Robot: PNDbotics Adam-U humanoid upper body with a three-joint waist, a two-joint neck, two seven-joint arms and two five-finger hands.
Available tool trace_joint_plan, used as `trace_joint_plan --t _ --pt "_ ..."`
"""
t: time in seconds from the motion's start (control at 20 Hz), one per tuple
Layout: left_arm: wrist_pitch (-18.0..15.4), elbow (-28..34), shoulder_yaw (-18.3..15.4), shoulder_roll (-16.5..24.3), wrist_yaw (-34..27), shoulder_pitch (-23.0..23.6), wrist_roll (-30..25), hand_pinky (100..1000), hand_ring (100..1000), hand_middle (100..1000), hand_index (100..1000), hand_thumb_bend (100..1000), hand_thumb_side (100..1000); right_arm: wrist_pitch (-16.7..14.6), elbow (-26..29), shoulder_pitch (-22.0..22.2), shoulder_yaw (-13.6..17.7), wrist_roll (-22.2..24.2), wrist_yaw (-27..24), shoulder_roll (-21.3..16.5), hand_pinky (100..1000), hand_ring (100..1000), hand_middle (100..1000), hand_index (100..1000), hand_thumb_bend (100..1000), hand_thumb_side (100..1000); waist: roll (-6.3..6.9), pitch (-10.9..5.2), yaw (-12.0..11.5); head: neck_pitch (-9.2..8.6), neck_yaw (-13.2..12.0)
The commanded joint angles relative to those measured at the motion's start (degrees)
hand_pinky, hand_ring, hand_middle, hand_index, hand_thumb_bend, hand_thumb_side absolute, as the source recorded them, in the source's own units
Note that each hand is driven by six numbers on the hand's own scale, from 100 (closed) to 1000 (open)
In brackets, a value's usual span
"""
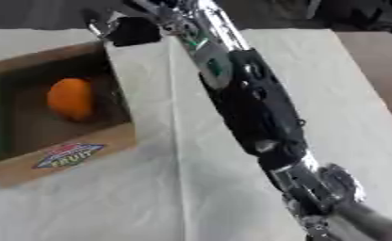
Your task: Pick up objects on the table and place them in the box.
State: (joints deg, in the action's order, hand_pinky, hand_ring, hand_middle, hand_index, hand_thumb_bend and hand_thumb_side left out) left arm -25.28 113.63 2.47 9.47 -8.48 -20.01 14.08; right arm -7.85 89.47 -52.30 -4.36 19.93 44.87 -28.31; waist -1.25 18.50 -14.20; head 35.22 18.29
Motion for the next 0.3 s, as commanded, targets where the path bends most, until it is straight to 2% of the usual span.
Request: trace_joint_plan --t 0.05,0.3 --pt "0.00 0.96 -0.68 0.39 0.52 -0.18 0.49 426 547 627 719 100 929 2.61 5.46 1.98 3.03 -2.82 -3.03 -4.46 870 862 731 951 100 829 0.44 -1.16 0.33 -0.13 -1.16" --pt "-0.04 0.96 -0.84 0.25 0.91 0.17 0.92 426 547 627 718 100 929 6.77 12.23 8.72 7.56 -6.99 -7.19 -7.71 909 880 741 965 100 908 1.21 -1.26 1.30 0.04 -2.95"
